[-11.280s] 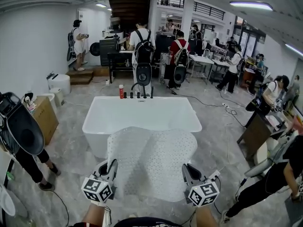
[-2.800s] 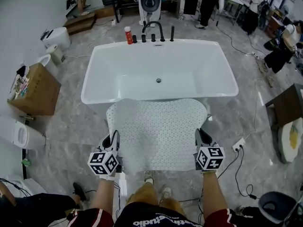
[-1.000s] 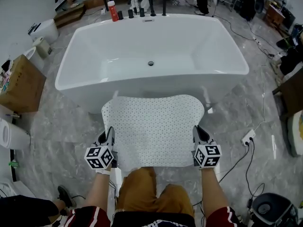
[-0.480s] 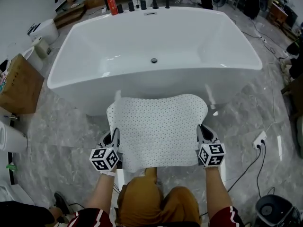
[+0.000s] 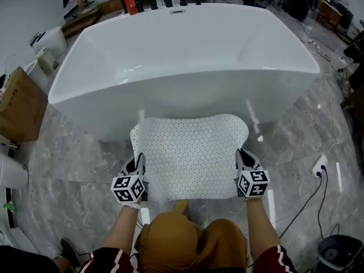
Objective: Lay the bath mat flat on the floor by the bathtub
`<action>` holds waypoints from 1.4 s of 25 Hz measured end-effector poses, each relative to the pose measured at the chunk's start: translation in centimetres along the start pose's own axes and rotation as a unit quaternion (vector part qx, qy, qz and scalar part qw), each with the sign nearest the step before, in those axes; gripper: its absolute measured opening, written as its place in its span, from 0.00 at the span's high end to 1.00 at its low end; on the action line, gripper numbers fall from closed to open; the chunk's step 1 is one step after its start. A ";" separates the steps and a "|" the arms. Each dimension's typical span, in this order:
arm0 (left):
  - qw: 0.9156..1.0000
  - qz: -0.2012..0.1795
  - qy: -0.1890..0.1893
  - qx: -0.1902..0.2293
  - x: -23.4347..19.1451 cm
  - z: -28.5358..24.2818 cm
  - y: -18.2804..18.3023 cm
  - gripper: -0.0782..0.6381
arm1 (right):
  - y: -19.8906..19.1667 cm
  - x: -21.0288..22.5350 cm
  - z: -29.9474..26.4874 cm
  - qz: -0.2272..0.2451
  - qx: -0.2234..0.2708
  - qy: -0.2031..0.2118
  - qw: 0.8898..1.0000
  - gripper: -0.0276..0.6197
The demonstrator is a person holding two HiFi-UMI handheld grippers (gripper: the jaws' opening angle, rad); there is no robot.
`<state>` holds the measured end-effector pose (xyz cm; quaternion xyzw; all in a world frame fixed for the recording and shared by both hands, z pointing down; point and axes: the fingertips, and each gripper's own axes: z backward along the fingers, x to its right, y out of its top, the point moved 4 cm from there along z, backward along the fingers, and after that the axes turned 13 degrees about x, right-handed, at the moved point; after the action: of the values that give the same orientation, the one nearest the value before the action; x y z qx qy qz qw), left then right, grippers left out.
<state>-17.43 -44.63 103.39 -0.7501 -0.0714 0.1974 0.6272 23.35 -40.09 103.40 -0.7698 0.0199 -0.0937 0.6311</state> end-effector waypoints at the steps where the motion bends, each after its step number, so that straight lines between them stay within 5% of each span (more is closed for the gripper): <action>1: 1.000 0.001 -0.003 -0.001 -0.1 -0.2 -0.6 0.85 | -0.5 0.0 -0.2 0.002 0.000 0.001 1.000 0.88; 13: 0.999 0.007 -0.016 -0.034 -0.9 -2.7 -7.9 0.85 | -7.4 1.9 -3.2 0.017 -0.032 -0.006 0.999 0.89; 22: 0.999 0.001 -0.015 -0.049 -1.9 -5.0 -10.9 0.85 | -11.4 3.0 -5.7 -0.002 -0.051 -0.024 0.998 0.89; 35: 0.998 0.022 -0.004 -0.053 -0.6 -8.1 -13.0 0.85 | -14.0 4.4 -8.5 0.032 -0.081 -0.036 0.996 0.88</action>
<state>-13.04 -49.54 117.23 -0.7831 -0.0681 0.2097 0.5815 25.02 -46.16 119.14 -0.8204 0.0292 -0.0435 0.5694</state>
